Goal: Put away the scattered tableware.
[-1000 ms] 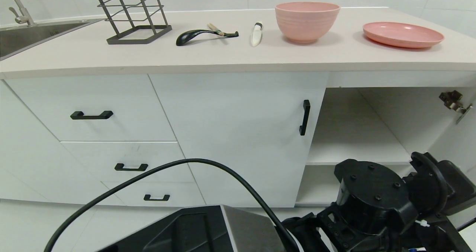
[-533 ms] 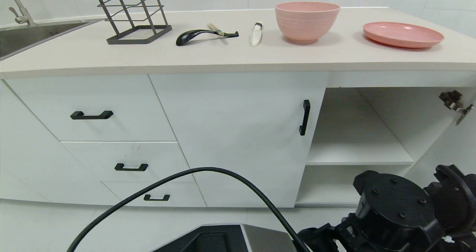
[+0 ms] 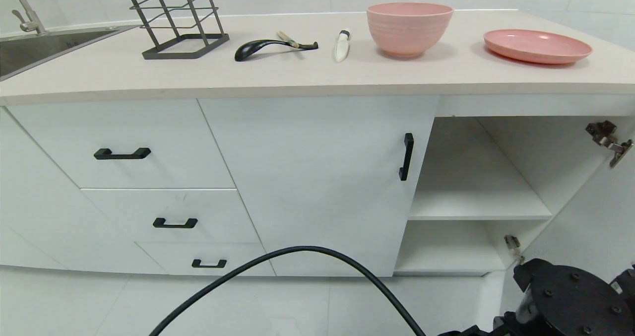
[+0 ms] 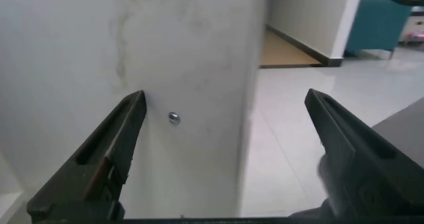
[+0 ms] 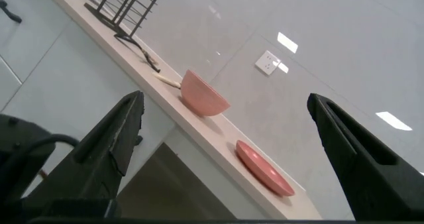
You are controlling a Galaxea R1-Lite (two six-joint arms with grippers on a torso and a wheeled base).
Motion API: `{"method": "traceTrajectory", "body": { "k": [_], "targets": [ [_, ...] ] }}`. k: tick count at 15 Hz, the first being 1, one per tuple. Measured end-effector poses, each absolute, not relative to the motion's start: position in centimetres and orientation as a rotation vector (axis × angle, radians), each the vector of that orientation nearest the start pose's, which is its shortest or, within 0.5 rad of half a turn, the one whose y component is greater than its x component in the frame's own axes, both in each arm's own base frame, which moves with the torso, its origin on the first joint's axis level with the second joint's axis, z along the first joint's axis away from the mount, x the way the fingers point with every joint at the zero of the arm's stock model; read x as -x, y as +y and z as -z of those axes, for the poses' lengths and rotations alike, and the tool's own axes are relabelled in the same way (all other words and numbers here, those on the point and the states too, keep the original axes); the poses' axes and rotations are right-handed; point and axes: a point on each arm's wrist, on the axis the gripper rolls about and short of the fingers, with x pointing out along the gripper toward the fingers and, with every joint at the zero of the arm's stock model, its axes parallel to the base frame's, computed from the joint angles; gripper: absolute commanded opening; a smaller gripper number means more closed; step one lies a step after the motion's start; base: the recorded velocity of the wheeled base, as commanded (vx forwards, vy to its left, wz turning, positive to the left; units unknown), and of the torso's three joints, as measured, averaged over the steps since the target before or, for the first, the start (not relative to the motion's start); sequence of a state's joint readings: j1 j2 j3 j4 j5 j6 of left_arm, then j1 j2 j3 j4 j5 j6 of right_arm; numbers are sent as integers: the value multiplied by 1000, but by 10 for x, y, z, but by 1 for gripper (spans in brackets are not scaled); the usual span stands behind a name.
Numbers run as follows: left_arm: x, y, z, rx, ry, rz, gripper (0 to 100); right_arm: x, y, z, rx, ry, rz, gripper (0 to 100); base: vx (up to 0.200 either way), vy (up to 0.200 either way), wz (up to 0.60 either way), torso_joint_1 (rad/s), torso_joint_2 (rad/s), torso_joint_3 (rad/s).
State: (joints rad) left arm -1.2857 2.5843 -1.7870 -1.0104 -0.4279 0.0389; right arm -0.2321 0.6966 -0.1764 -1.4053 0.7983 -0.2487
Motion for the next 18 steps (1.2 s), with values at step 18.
{"method": "traceTrajectory", "body": {
  "k": [18],
  "targets": [
    [-167, -329, -97, 92, -53, 1573, 100, -12, 14, -242, 718, -871, -444, 100, 0, 0, 0, 0, 0, 0]
  ]
}}
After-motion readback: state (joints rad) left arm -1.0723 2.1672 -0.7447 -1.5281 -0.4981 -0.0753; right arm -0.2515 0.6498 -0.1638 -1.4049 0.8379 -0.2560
